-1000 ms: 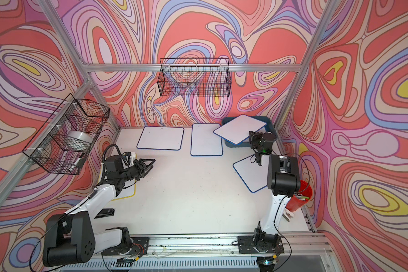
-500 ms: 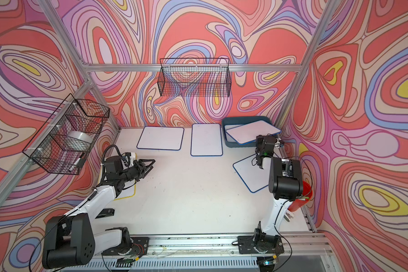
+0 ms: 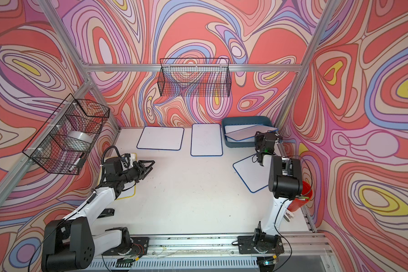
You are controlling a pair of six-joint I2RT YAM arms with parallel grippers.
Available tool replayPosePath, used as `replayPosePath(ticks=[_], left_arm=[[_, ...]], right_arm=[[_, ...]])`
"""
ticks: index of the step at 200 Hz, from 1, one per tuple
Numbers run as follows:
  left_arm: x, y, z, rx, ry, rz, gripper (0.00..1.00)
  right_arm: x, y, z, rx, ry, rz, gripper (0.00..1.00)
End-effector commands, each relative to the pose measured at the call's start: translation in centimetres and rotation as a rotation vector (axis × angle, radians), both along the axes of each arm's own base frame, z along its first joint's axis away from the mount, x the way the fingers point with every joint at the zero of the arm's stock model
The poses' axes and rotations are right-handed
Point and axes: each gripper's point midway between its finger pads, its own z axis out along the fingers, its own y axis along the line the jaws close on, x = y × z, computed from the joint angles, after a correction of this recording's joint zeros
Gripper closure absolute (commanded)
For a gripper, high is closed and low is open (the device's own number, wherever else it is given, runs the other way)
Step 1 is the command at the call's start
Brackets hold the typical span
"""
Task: Put the whiteboard into the storage box
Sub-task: Place the whiteboard in the storage box.
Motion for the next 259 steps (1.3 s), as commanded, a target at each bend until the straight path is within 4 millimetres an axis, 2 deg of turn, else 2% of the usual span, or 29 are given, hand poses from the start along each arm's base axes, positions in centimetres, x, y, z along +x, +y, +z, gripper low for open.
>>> replayPosePath(ticks=[1,22,50,86,104,106,110,147,179,224,259], left_arm=[[0.0,0.0,-0.5,0.003,0.006,-0.004,0.55],[-0.1,-0.1,-0.6,0.016,0.008,-0.004,0.55],[-0.2,-0.2,-1.2,0.043,0.017,-0.004,0.55],[0.5,-1.4,-1.7,0.038,0.028,-0.042,0.55],[0.8,-2.1,-1.6,0.046,0.024,-0.061,0.55],[0.8,-2.1,-1.6,0.048,0.023,-0.061,0.55],[0.9,-2.3,-1.6,0.052,0.021,-0.065,0.55],[1.7,-3.3,-2.2,0.064,0.021,-0.089,0.55],[2.2,-4.1,-2.3,0.063,0.005,-0.102,0.55],[2.9,-4.7,-2.6,0.147,-0.011,-0.106,0.55],[3.8,-6.4,-2.7,0.131,-0.017,-0.151,0.55]], right_arm=[[0.1,1.4,3.0,-0.040,-0.070,0.073,0.66],[-0.6,1.9,3.5,-0.056,-0.071,0.097,0.64],[-1.1,3.1,4.6,-0.110,-0.053,0.169,0.57],[-2.2,4.6,5.7,-0.184,-0.014,0.267,0.56],[-3.0,5.0,5.0,-0.223,0.039,0.304,0.54],[-3.3,5.1,5.9,-0.234,0.026,0.305,0.54],[-3.5,5.2,6.2,-0.244,0.027,0.311,0.54],[-5.3,6.8,5.4,-0.287,0.084,0.415,0.54],[-8.4,9.2,2.1,-0.321,0.229,0.548,0.54],[-14.3,11.5,-5.6,-0.398,0.522,0.680,0.54],[-16.9,13.0,-10.2,-0.382,0.667,0.753,0.54]])
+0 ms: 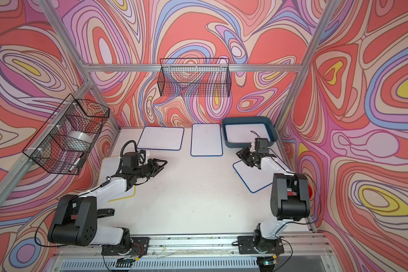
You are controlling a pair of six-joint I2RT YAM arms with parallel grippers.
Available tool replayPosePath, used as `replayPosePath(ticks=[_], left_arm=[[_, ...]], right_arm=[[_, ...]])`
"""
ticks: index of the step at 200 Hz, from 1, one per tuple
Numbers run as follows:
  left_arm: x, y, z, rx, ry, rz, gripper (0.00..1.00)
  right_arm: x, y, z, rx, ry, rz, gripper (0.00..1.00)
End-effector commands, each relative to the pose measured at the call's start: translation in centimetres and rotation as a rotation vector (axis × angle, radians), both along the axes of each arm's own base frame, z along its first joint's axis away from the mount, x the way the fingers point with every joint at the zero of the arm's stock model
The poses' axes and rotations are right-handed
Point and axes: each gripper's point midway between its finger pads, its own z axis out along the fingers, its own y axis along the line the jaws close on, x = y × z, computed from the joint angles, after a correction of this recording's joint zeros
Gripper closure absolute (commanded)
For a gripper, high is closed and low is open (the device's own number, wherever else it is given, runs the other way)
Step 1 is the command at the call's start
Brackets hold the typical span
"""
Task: Put the whiteboard into the storage box
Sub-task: Place the whiteboard in the storage box, then move the whiteboard to the center of the board.
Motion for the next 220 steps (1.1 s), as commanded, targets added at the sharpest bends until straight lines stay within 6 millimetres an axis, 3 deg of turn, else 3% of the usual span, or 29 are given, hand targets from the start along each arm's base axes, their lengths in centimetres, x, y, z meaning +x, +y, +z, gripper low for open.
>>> replayPosePath(ticks=[1,37,89,134,175,220], left_arm=[[1.2,-0.8,0.4,0.008,-0.034,-0.021,0.55],[1.4,-2.0,0.3,0.008,-0.039,-0.047,0.55],[1.2,-2.9,-0.6,-0.028,-0.025,-0.063,0.55],[1.0,-2.4,-0.5,0.007,-0.030,-0.051,0.55],[1.3,-2.8,-0.6,-0.015,-0.022,-0.054,0.55],[1.2,-2.6,-0.5,0.002,-0.015,-0.048,0.55]], right_arm=[[-2.9,0.4,-4.1,-0.060,0.152,0.051,0.54],[-4.5,-0.2,-6.3,-0.114,0.233,0.058,0.54],[-5.3,-0.4,-8.3,-0.131,0.302,0.066,0.53],[-7.8,1.1,-8.9,-0.125,0.372,0.124,0.53],[-11.0,6.0,-9.8,-0.120,0.441,0.243,0.54],[-12.8,13.9,-10.8,-0.076,0.448,0.373,0.54]])
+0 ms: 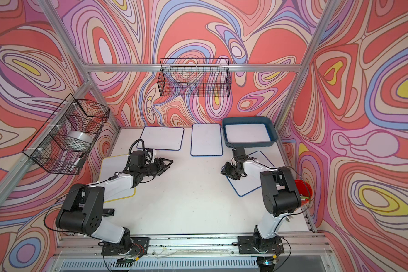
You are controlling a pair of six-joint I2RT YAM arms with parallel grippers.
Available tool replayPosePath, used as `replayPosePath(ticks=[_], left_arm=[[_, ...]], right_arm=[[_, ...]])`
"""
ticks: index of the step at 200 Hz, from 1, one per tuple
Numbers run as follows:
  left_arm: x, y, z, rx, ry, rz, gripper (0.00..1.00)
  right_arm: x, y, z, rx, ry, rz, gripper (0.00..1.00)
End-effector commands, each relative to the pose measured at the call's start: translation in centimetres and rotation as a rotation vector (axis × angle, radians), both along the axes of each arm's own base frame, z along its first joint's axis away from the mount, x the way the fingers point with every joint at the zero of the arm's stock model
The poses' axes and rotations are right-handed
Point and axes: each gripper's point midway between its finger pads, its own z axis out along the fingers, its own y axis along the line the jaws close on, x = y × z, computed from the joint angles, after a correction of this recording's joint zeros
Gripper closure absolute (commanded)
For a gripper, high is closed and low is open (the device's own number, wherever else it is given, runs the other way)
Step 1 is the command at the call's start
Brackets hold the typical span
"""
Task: Put the whiteboard into the storage box
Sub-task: Move the whiteboard to the center of the board.
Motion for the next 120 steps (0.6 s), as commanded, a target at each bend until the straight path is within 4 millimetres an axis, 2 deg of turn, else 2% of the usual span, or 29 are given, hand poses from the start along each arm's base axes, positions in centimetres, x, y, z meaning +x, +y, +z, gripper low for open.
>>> replayPosePath(ticks=[1,23,49,67,96,120], left_arm=[[0.3,0.0,0.5,0.011,-0.014,0.004,0.55],[0.1,0.1,0.5,0.025,-0.006,0.006,0.55],[-0.3,0.5,0.9,0.059,0.002,0.010,0.55],[-0.4,1.3,1.5,0.110,-0.004,0.025,0.54],[-0.1,2.7,2.1,0.140,-0.014,0.066,0.54],[0.3,4.4,2.4,0.083,-0.006,0.114,0.54]], right_arm=[[-5.7,3.4,-4.5,0.000,0.230,0.051,0.54],[-6.0,7.9,-4.7,0.035,0.220,0.121,0.54],[-7.2,14.2,-4.8,0.104,0.216,0.234,0.54],[-7.9,18.1,-4.1,0.125,0.209,0.359,0.54],[-8.8,21.8,-2.8,0.177,0.193,0.508,0.54],[-10.7,23.5,-2.4,0.249,0.230,0.592,0.54]])
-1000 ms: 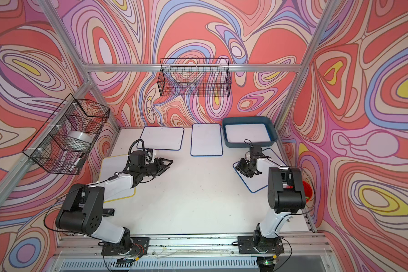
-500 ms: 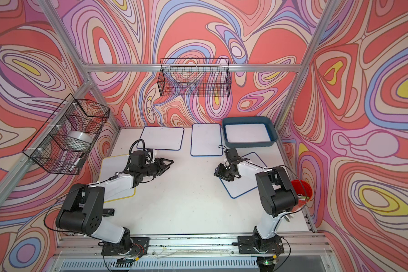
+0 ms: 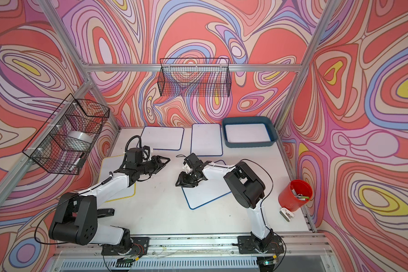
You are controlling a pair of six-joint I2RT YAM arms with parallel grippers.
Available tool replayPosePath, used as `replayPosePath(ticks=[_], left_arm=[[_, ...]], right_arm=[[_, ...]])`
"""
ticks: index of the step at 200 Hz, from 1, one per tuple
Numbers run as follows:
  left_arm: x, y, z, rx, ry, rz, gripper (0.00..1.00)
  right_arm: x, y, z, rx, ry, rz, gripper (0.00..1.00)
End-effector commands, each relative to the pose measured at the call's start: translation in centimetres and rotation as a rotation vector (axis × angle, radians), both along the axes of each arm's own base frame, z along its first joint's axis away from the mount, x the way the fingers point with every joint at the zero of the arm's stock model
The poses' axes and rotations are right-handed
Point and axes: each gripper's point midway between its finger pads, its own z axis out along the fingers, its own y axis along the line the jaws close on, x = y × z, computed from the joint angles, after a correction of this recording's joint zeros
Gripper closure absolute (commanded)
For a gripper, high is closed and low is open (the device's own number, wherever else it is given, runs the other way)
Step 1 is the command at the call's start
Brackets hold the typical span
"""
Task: Put the whiteboard into the storage box
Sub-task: Move the whiteboard to the center of the board.
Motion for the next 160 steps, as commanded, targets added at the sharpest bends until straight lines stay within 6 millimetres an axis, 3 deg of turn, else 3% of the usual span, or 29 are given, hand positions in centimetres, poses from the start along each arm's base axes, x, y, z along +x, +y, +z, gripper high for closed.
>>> replayPosePath(ticks=[1,33,88,106,117,122,160], left_arm=[[0.2,1.9,-0.1,-0.012,0.018,0.052,0.54],[0.3,2.9,-0.4,-0.007,0.018,0.080,0.54],[0.9,0.9,-1.7,-0.018,0.031,-0.018,0.53],[0.9,-0.6,-1.9,0.024,0.030,-0.090,0.53],[0.9,-1.5,-2.0,0.047,0.027,-0.132,0.53],[0.9,-1.8,-2.1,0.054,0.026,-0.147,0.52],[1.3,-3.6,-2.9,0.046,0.015,-0.237,0.53]], right_arm=[[-3.9,-0.8,-3.0,-0.049,0.147,0.094,0.54],[-4.8,-0.6,-0.8,-0.003,0.113,0.127,0.54],[-3.9,-2.6,3.5,-0.023,-0.014,0.035,0.53],[-3.8,-4.3,4.0,-0.062,-0.037,-0.013,0.53],[-3.8,-5.7,3.4,-0.101,-0.026,-0.049,0.54],[-3.6,-6.4,4.1,-0.097,-0.038,-0.074,0.53],[-3.9,-13.1,2.1,-0.158,0.052,-0.269,0.53]])
